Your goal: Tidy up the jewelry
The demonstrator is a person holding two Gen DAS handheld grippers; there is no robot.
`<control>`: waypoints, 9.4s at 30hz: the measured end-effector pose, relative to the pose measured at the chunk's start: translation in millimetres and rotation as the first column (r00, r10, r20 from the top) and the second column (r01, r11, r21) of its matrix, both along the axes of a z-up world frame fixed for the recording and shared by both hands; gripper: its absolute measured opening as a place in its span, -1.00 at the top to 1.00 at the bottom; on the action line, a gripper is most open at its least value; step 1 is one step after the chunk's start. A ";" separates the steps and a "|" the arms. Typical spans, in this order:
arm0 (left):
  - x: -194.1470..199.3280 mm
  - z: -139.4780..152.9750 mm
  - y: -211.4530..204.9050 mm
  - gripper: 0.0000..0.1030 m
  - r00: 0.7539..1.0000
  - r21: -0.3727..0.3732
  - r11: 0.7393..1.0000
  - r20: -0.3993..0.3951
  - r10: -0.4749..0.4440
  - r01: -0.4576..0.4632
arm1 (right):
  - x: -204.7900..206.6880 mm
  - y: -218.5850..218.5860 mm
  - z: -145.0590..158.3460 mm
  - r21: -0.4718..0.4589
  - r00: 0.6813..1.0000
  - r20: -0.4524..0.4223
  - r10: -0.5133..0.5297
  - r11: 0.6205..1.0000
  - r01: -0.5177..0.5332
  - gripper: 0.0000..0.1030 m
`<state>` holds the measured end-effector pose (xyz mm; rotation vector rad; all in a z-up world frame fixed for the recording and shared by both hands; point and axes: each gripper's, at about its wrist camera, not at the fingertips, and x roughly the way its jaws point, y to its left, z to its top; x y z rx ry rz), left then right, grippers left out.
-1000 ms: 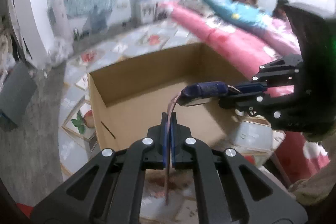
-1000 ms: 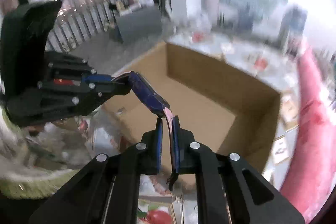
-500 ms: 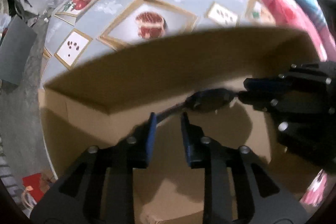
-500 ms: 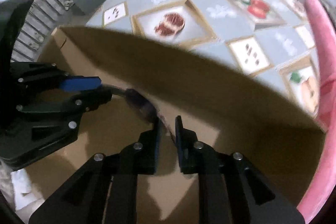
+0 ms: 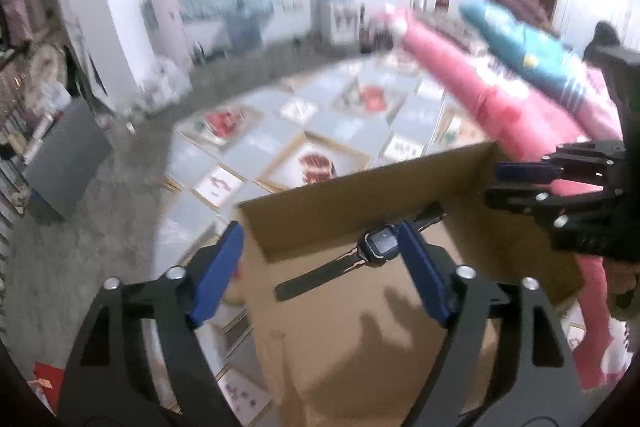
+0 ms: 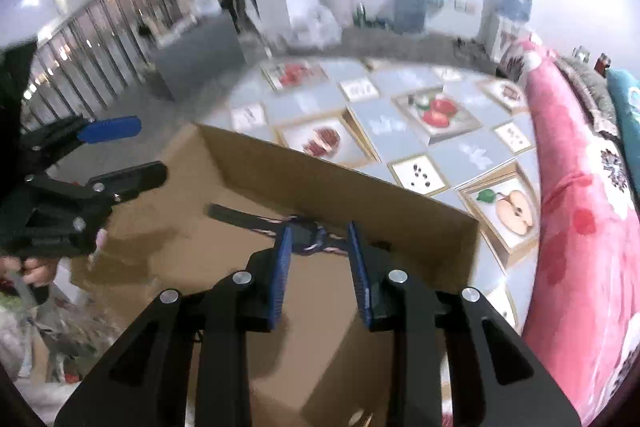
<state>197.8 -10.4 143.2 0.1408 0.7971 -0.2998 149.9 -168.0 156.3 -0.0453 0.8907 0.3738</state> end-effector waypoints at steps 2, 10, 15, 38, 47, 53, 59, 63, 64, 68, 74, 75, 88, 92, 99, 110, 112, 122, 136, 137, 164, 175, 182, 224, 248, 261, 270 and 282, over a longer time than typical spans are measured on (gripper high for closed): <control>-38.1 17.0 14.8 -0.65 0.998 -0.035 0.999 0.067 -0.003 0.006 | -32.2 -7.8 13.1 0.045 0.999 0.048 0.015 0.999 -0.017 0.44; -155.5 -16.9 40.7 -0.74 0.997 -0.064 0.998 0.077 0.010 -0.005 | -160.8 -21.4 -28.9 0.158 0.998 0.047 0.034 0.987 -0.041 0.35; -160.5 -92.5 23.0 -0.74 0.995 0.020 0.996 -0.057 0.087 -0.086 | -189.6 5.1 -102.7 0.157 0.993 -0.116 -0.002 0.987 0.020 0.35; -137.9 -181.3 33.9 -0.84 0.979 0.061 0.994 -0.177 0.104 -0.094 | -191.3 39.3 -108.0 0.056 0.999 -0.018 -0.050 0.997 0.051 -0.53; -142.4 -177.1 44.3 -0.86 0.983 0.058 0.996 -0.162 0.082 -0.074 | -173.7 55.8 -131.4 0.185 0.995 -0.102 -0.015 0.982 0.033 -0.07; -154.9 -162.9 46.2 -0.82 0.995 -0.030 0.999 -0.097 0.020 -0.023 | -151.6 68.8 -144.4 0.210 0.989 -0.148 -0.011 0.977 0.042 0.35; -148.5 -165.8 39.2 -0.04 0.993 -0.062 0.998 -0.112 -0.024 0.017 | -136.3 85.9 -152.6 0.142 0.990 -0.138 -0.010 0.989 0.029 0.50; -146.4 -168.0 31.7 0.04 0.993 -0.034 0.998 -0.107 -0.054 0.051 | -132.4 93.8 -151.8 0.077 0.993 -0.118 -0.009 0.997 0.018 0.56; -146.1 -168.0 30.1 0.10 0.993 -0.032 0.998 -0.105 -0.062 0.059 | -131.2 96.1 -152.8 0.064 0.993 -0.118 -0.008 0.998 0.016 0.57; -146.0 -167.7 23.5 0.32 0.993 0.009 0.998 -0.096 -0.062 0.063 | -131.2 101.6 -153.9 0.028 0.994 -0.105 -0.012 0.999 0.015 0.67; -146.2 -166.7 20.1 0.74 0.993 0.010 0.998 -0.097 -0.062 0.063 | -133.7 107.1 -152.6 -0.002 0.997 -0.082 -0.011 1.000 0.011 0.77; -146.5 -166.5 19.2 0.75 0.993 0.010 0.998 -0.097 -0.061 0.062 | -134.4 105.9 -151.6 0.004 0.997 -0.082 -0.008 1.000 0.009 0.81; -171.8 -130.1 17.8 0.84 0.995 -0.070 0.996 -0.070 -0.069 0.064 | -161.8 81.1 -128.2 0.168 0.999 -0.051 0.017 0.986 -0.008 0.81; -188.6 -103.0 16.6 0.84 0.996 -0.092 0.992 -0.020 -0.090 0.088 | -176.1 75.9 -105.2 0.197 1.000 0.004 0.021 0.980 -0.021 0.81; -193.9 -31.3 15.3 0.84 0.981 -0.177 0.969 0.121 -0.151 0.171 | -178.7 68.5 -40.4 0.234 0.986 0.159 0.046 0.969 -0.083 0.81; -109.0 -4.4 -8.1 0.84 0.976 -0.120 0.978 0.158 -0.150 0.170 | -86.2 62.1 -13.0 0.229 0.990 0.144 0.009 0.972 -0.042 0.81; -88.9 -15.7 -9.4 0.84 0.983 -0.107 0.982 0.112 -0.143 0.155 | -60.6 65.7 -24.1 0.242 0.997 0.073 0.014 0.970 -0.032 0.81; -47.9 -61.1 -2.4 0.68 0.998 0.003 0.999 0.031 -0.050 0.050 | -6.5 76.3 -78.6 0.190 0.992 -0.129 0.017 0.982 0.008 0.79; -120.0 -37.3 10.1 0.36 0.981 -0.109 0.989 0.177 -0.078 0.098 | -105.2 10.1 -31.1 0.338 0.990 0.142 -0.024 0.941 -0.025 0.78; -132.0 -37.7 9.4 0.32 0.978 -0.121 0.985 0.184 -0.101 0.124 | -120.8 2.1 -29.0 0.343 0.986 0.166 -0.032 0.939 -0.027 0.69; -172.3 -153.5 -115.2 0.18 0.892 0.042 0.891 -0.013 -0.452 0.452 | -193.8 -48.5 -154.1 0.209 0.942 -0.157 -0.297 0.922 0.325 0.27; -169.9 -161.9 -126.6 0.85 0.865 0.096 0.860 -0.021 -0.502 0.501 | -189.8 -50.1 -157.9 0.242 0.943 -0.156 -0.295 0.914 0.326 0.27; -165.0 -128.7 -95.9 0.85 0.903 -0.042 0.903 0.069 -0.424 0.427 | -189.8 -51.1 -157.8 0.245 0.943 -0.155 -0.295 0.913 0.326 0.27; -155.2 -159.4 -13.9 0.24 0.970 -0.305 0.935 -0.104 -0.222 0.181 | -185.9 -45.2 -157.3 0.199 0.938 -0.149 -0.312 0.920 0.337 0.27; -147.9 -130.2 15.9 0.05 0.992 -0.330 0.939 -0.054 -0.117 0.093 | -187.6 -41.9 -126.0 0.247 0.959 -0.028 -0.281 0.928 0.279 0.27; -124.9 -128.8 18.3 0.00 0.996 -0.429 0.902 -0.051 -0.079 0.049 | -147.4 -53.6 -113.3 0.391 0.956 -0.008 -0.293 0.879 0.272 0.27; -129.3 -129.9 3.2 -0.03 0.991 -0.418 0.904 -0.059 -0.123 0.087 | -164.2 -57.9 -114.1 0.275 0.952 -0.011 -0.307 0.914 0.298 0.13; -160.1 -166.3 -54.8 -0.04 0.941 -0.386 0.898 -0.168 -0.294 0.212 | -193.6 -22.1 -153.9 -0.067 0.960 -0.069 -0.273 0.961 0.269 -0.43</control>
